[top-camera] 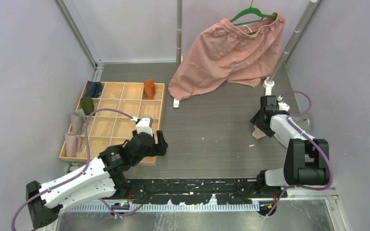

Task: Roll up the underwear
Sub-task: Move the underwear to the center of the board.

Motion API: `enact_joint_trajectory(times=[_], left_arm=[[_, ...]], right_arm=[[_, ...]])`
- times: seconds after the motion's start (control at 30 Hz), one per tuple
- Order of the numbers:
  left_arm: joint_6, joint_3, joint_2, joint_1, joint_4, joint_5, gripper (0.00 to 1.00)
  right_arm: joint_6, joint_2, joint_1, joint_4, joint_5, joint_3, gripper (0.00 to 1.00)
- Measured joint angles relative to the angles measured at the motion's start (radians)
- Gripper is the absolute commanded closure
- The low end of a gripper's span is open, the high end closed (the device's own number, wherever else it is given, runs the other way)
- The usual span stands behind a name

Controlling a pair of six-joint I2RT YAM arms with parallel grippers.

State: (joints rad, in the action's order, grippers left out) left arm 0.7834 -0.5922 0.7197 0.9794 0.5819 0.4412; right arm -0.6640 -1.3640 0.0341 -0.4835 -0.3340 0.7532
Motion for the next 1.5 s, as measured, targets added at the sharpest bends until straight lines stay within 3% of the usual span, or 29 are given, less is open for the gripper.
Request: enact_joint_trajectory(times=[0.2, 0.43, 0.57, 0.63, 0.73, 0.93, 0.97, 1.1, 1.23, 1.33, 1.5], left_arm=[[-0.001, 0.02, -0.02, 0.0, -0.01, -0.026, 0.24], [-0.001, 0.027, -0.014, 0.0, -0.017, -0.041, 0.24], [0.003, 0.039, -0.014, 0.0, -0.017, -0.04, 0.24], [0.01, 0.047, -0.019, 0.0, -0.016, -0.035, 0.24], [0.026, 0.059, -0.044, 0.0, -0.012, -0.019, 0.24], [0.049, 0.061, -0.089, -0.004, 0.004, 0.013, 0.24], [0.052, 0.061, -0.093, -0.005, 0.009, 0.019, 0.24], [0.056, 0.061, -0.097, -0.005, 0.024, 0.034, 0.24], [0.056, 0.06, -0.091, -0.005, 0.029, 0.041, 0.24], [0.059, 0.06, -0.076, -0.006, 0.03, 0.045, 0.24], [0.071, 0.06, -0.005, -0.008, -0.001, 0.031, 0.24]], right_arm=[[-0.021, -0.081, 0.0, 0.047, 0.048, -0.014, 0.53], [-0.025, -0.088, 0.001, 0.111, 0.086, -0.041, 0.99], [-0.029, -0.071, -0.026, 0.137, 0.116, -0.059, 0.99], [-0.039, -0.067, -0.099, 0.136, 0.13, -0.06, 0.99], [-0.056, -0.064, -0.274, 0.126, 0.161, -0.051, 0.99], [-0.081, -0.097, -0.761, 0.083, 0.188, 0.096, 0.99], [-0.081, -0.117, -0.838, 0.079, 0.186, 0.129, 0.98], [-0.107, -0.177, -1.048, 0.059, 0.175, 0.151, 0.57], [-0.209, -0.097, -1.1, 0.008, 0.151, 0.002, 0.28], [-0.27, 0.116, -1.075, -0.065, 0.08, -0.091, 0.23], [-0.278, 0.321, -0.956, -0.141, 0.014, -0.09, 0.25]])
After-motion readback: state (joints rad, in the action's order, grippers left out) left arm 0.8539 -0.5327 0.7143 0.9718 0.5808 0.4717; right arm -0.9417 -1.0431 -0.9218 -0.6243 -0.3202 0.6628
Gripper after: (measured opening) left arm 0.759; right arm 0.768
